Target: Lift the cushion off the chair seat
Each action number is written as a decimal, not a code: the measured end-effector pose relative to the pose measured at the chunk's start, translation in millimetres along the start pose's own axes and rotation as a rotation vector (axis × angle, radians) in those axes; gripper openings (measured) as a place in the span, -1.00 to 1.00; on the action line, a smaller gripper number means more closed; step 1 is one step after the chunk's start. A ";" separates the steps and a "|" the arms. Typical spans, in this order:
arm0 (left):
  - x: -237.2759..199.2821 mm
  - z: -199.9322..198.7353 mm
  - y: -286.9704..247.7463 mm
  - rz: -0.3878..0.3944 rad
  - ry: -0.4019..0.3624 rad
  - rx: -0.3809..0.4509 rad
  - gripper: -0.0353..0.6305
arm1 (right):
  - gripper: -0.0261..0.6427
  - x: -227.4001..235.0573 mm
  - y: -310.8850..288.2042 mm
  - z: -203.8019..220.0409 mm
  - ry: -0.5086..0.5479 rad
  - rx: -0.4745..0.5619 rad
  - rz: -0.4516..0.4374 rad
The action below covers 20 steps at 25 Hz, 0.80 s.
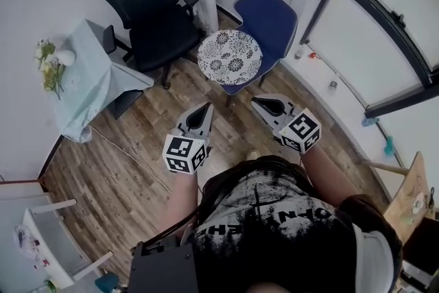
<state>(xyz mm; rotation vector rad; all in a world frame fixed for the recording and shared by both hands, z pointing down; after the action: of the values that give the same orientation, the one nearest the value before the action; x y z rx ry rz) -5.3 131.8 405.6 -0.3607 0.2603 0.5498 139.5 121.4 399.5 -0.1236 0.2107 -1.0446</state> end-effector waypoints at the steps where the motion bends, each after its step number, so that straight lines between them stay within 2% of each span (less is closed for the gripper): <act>1: 1.0 -1.3 -8.3 -0.003 -0.001 0.001 -0.85 | -0.87 7.3 0.2 1.0 0.002 0.004 -0.005; 9: 17.5 -9.8 -64.0 -0.022 -0.002 0.018 -0.85 | -0.87 55.9 10.5 13.3 0.017 0.011 -0.038; 20: 13.5 -16.5 -91.0 -0.023 -0.003 -0.012 -0.85 | -0.87 87.8 4.4 19.0 -0.029 0.035 -0.007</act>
<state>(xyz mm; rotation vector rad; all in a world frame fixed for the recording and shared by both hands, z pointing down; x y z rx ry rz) 53.5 59.3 410.1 -0.3738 0.2502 0.5292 190.1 47.5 407.2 -0.1084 0.1658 -1.0523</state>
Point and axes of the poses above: the fingertips, and each gripper's own axes: y backward along the fingers, x to its right, z out of its underside, the point moved 2 cm from there along y, backward along the fingers, and after that the axes turned 11 degrees about y, right-handed, at the moved point
